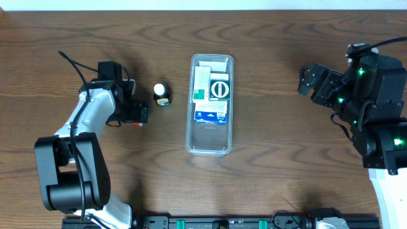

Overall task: Pack container
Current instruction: 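Move the left gripper to the red Panadol box and grasp it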

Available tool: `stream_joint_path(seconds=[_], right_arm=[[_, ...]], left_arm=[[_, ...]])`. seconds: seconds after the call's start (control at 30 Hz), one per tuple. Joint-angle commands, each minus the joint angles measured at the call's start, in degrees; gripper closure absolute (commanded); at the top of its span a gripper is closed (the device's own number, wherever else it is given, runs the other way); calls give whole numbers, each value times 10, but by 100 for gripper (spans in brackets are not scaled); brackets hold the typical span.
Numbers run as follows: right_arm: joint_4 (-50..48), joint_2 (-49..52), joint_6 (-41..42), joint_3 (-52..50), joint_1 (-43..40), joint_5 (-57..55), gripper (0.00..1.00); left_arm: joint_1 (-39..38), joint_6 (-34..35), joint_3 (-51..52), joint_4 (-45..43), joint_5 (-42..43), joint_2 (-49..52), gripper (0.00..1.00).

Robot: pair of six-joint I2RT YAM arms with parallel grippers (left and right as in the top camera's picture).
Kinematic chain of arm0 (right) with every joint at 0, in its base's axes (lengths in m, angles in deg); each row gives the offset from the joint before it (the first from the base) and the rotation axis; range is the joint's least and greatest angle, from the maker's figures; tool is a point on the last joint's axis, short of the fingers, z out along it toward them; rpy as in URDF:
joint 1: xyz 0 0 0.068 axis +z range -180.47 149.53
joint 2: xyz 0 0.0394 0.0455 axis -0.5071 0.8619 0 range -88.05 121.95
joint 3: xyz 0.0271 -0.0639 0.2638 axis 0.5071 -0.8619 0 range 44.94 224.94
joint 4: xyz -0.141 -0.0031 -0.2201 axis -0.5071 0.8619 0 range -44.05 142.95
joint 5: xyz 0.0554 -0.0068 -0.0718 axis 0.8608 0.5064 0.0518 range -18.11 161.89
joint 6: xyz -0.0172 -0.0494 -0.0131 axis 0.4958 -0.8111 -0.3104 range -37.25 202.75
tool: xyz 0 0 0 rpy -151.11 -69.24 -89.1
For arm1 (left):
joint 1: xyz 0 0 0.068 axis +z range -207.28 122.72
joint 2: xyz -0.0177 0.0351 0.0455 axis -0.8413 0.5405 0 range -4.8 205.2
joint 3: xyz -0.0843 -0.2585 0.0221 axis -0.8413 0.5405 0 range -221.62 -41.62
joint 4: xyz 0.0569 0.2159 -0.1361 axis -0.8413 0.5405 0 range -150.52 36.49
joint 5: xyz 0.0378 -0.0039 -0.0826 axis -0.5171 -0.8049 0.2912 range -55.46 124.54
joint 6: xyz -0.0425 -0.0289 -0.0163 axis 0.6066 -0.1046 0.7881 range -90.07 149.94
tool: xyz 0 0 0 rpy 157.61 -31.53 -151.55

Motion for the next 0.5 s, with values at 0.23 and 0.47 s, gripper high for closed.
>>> stream_joint_path(seconds=[0.23,0.47], right_arm=[[-1,0,-3,3,-4,0,1],[-1,0,-3,3,-4,0,1]], left_arm=[[6,-15,-9,-10,-21,13,2],[6,-83,-9,0,-21,12,0]])
